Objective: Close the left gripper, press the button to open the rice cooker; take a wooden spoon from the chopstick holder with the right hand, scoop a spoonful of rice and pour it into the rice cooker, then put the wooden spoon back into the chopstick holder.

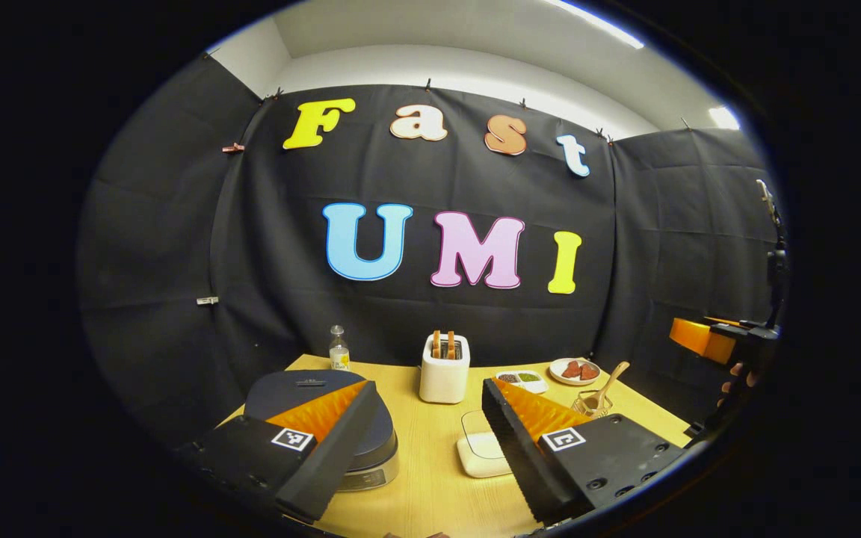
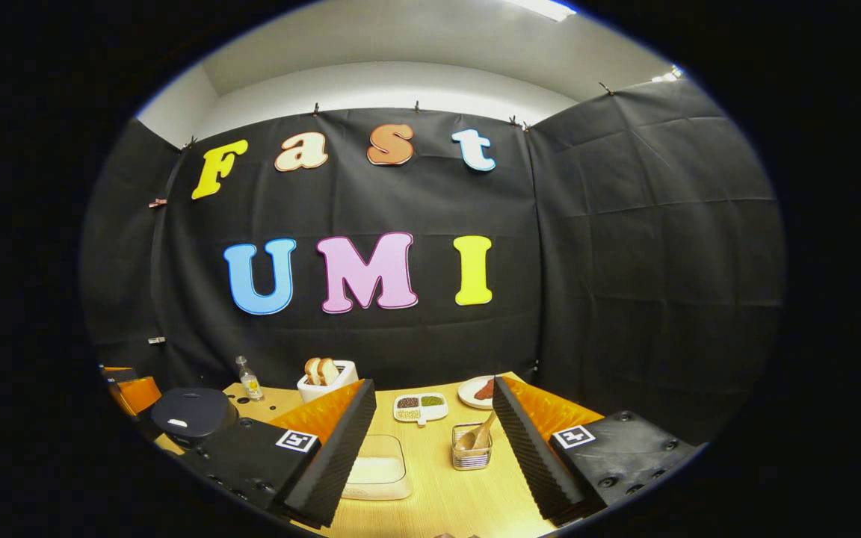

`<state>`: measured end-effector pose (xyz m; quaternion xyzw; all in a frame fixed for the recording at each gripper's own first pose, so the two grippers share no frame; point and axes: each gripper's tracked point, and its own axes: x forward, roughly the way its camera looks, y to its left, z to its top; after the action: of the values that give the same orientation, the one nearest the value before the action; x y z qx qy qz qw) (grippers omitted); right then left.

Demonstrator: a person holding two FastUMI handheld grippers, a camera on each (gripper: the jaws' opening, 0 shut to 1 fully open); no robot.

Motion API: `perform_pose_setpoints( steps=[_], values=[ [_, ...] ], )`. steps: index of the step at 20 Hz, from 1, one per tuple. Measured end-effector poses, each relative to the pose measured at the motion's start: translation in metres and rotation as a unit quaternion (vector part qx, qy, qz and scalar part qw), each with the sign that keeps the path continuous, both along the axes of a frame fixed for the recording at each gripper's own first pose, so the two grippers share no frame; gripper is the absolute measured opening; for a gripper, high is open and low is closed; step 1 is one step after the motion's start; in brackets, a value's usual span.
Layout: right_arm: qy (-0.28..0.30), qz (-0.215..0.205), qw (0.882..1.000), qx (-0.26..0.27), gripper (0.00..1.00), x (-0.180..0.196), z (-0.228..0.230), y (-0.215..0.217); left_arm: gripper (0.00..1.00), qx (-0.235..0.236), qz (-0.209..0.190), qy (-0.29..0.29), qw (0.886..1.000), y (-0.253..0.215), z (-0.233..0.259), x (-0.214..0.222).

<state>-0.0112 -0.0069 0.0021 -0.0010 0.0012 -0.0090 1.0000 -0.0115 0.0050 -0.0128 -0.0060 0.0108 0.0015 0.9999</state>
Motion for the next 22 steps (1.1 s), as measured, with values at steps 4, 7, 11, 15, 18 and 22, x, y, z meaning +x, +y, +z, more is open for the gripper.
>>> perform_pose_setpoints(
  steps=[4,7,11,15,18,22],
  values=[
    [0.0,0.002,1.0,-0.002,0.98,-0.003,0.001,-0.001,0.95,-0.001,0.007,0.006,1.0,0.004,-0.004,-0.002],
    [-0.002,0.007,1.0,-0.009,0.98,-0.003,0.003,0.001,0.95,-0.001,0.013,0.005,1.0,0.007,-0.002,-0.001],
    [-0.001,0.014,1.0,-0.013,0.98,-0.005,0.002,0.002,0.95,-0.013,0.013,0.007,1.0,0.006,-0.003,0.0],
    [-0.001,0.016,1.0,-0.023,0.98,-0.007,-0.001,0.004,0.95,-0.023,0.03,0.005,0.999,0.026,0.001,0.008],
    [0.003,0.02,0.999,-0.03,0.98,-0.009,-0.006,0.004,0.95,-0.029,0.036,0.011,0.999,0.043,0.003,0.018],
    [0.01,0.018,1.0,-0.023,0.98,-0.007,-0.013,0.004,0.87,-0.026,0.049,0.032,0.998,0.073,-0.002,0.029]
  ],
)
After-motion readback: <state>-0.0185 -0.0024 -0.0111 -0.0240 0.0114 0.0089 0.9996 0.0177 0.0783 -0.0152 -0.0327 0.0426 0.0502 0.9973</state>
